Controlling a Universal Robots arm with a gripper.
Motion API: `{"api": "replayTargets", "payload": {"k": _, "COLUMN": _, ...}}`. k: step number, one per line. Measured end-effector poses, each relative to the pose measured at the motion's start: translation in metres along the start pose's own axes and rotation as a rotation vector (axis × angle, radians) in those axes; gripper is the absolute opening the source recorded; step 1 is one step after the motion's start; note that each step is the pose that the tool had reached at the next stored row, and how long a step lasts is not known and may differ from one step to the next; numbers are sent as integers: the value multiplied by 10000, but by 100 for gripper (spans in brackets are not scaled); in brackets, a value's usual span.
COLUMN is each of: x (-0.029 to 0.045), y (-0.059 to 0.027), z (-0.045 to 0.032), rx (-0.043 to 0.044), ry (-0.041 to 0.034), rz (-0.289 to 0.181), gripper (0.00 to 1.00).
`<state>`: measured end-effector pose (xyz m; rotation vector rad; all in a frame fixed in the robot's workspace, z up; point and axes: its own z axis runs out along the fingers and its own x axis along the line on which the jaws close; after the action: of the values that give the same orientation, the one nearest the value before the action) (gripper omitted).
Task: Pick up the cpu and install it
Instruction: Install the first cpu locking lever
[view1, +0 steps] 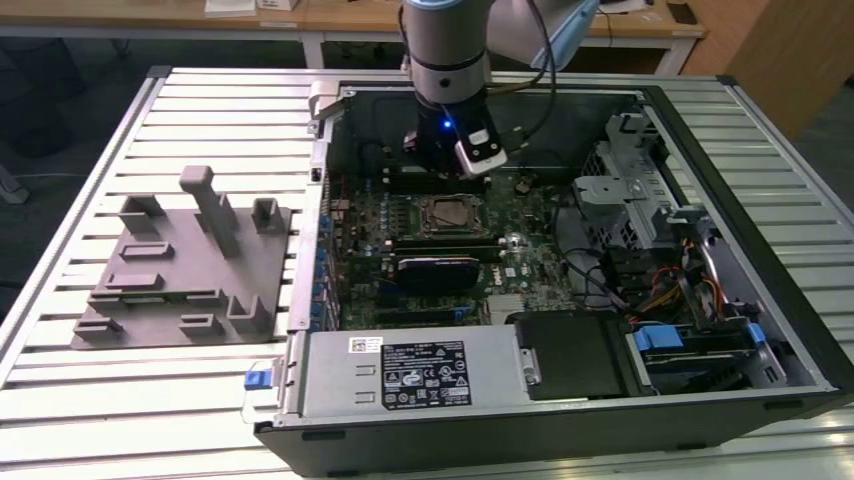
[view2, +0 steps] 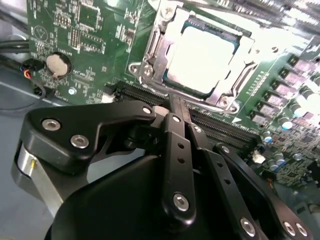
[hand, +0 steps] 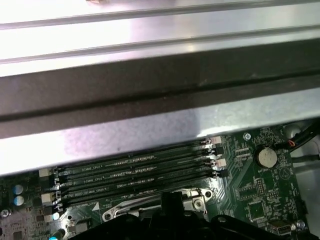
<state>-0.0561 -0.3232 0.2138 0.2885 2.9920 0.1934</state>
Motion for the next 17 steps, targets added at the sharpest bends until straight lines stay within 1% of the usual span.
{"api": "replayTargets", "payload": {"k": 2, "x": -2, "y": 0, "z": 1, "rx": 158, "ry": -4, "rz": -19, "gripper": 11}}
{"api": "replayTargets", "payload": {"k": 3, "x": -2, "y": 0, "z": 1, "rx": 211, "ry": -11, "rz": -27, "gripper": 11}}
{"api": "replayTargets", "payload": {"k": 6, "x": -4, "y": 1, "z": -3, "rx": 306, "ry": -25, "rz": -39, "gripper": 11}}
{"api": "replayTargets", "payload": {"k": 10, "x": -14, "y": 5, "z": -20, "rx": 370, "ry": -37, "rz": -43, "gripper": 11}}
{"api": "replayTargets", "payload": {"k": 11, "x": -17, "y": 7, "z": -26, "rx": 400, "ry": -43, "rz": -45, "gripper": 11}}
{"api": "replayTargets", "payload": {"k": 12, "x": -19, "y": 7, "z": -29, "rx": 431, "ry": -50, "rz": -46, "gripper": 11}}
{"api": "replayTargets", "payload": {"k": 13, "x": -19, "y": 7, "z": -30, "rx": 489, "ry": -59, "rz": -52, "gripper": 11}}
{"api": "replayTargets", "payload": {"k": 14, "x": -19, "y": 8, "z": -30, "rx": 586, "ry": -77, "rz": -63, "gripper": 11}}
{"api": "replayTargets", "payload": {"k": 15, "x": -20, "y": 8, "z": -30, "rx": 635, "ry": -87, "rz": -70, "gripper": 11}}
{"api": "replayTargets", "payload": {"k": 17, "x": -20, "y": 7, "z": -30, "rx": 641, "ry": -88, "rz": -71, "gripper": 11}}
